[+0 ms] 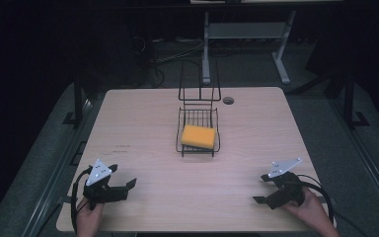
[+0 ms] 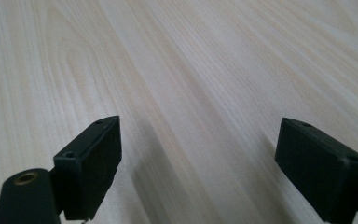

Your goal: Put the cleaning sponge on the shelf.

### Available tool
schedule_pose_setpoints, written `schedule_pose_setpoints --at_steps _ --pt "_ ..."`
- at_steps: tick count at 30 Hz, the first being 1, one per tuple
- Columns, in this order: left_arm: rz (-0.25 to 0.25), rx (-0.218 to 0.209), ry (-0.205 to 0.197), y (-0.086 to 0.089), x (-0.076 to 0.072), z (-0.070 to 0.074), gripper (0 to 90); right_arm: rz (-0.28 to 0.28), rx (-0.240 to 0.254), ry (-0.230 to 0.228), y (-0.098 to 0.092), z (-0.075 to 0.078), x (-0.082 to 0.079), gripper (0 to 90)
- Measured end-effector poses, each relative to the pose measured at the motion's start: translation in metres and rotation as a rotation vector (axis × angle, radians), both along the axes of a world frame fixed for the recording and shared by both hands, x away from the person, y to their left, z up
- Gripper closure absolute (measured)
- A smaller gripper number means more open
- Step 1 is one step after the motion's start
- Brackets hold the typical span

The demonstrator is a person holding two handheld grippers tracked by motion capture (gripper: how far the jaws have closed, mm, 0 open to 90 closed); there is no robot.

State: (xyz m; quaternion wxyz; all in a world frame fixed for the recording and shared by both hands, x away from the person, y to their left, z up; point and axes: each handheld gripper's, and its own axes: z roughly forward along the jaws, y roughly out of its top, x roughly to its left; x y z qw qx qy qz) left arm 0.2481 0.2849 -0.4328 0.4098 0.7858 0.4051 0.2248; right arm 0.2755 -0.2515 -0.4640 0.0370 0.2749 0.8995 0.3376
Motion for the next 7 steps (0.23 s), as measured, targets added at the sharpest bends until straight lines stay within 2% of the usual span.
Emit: schedule_pose_setpoints --at_steps 7 --pt "0.008 -0.004 0.0 0.0005 0.0002 -0.0006 14.0 -0.035 0.032 -0.04 0.0078 0.0039 -0.0125 14.1"
